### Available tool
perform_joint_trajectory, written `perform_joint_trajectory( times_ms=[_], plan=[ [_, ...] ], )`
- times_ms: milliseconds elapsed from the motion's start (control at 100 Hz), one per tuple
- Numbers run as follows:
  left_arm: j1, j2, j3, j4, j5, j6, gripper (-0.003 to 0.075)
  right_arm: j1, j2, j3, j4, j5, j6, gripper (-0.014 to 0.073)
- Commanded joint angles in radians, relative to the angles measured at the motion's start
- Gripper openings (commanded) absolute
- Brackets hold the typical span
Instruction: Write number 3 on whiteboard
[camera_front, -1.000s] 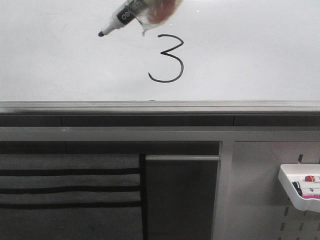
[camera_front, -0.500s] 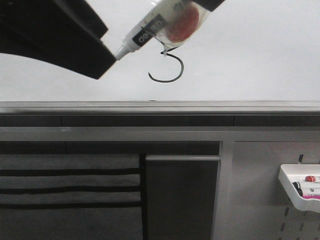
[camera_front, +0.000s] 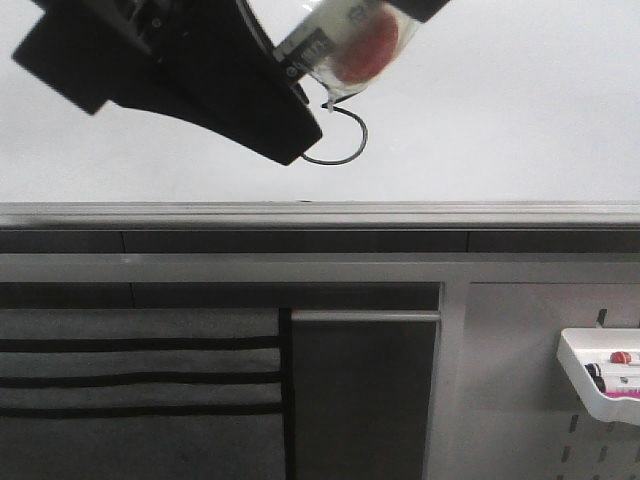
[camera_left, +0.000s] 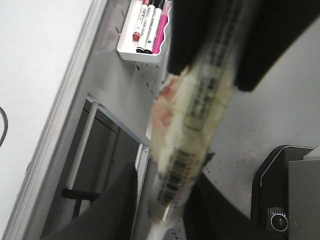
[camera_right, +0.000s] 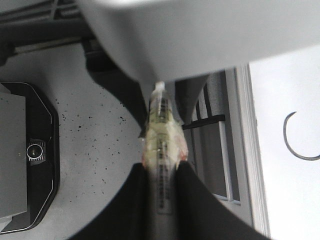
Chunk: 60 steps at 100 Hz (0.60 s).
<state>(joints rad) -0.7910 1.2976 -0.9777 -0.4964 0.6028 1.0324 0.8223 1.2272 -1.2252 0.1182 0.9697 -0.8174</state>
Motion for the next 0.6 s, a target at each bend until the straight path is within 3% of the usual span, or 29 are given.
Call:
perform_joint_trajectory(
  times_ms=[0, 170, 260, 390, 480, 590],
  plan=[
    [-0.007, -0.024, -0.033, -0.034, -0.043, -0.003, 0.009, 0.003, -0.023, -0.024, 0.002, -0.047, -0.01, -0.0029],
    [-0.007, -0.024, -0.033, -0.034, -0.043, -0.003, -0.001, 0.003, -0.023, -0.024, 0.002, -0.047, -0.01, -0.0029],
    [-0.007, -0.024, -0.033, -0.034, -0.043, -0.003, -0.0018, 0.003, -0.023, -0.024, 0.002, -0.044, -0.01, -0.0011],
    [-0.007, -0.024, -0.033, -0.034, -0.041, -0.003, -0.0018, 0.002, -0.023, -0.024, -0.018, -0.029, 0.0, 0.0148],
    [-0.003, -0.024, -0.033, -0.027, -0.041, -0.003, -0.0018, -0.009, -0.023, -0.024, -0.074, -0.008, 0.08, 0.0269],
    [0.038, -0.024, -0.033, -0.025, -0.041, -0.014, -0.0018, -0.059, -0.039, -0.031, -0.192, 0.049, 0.234, 0.0311]
  ],
)
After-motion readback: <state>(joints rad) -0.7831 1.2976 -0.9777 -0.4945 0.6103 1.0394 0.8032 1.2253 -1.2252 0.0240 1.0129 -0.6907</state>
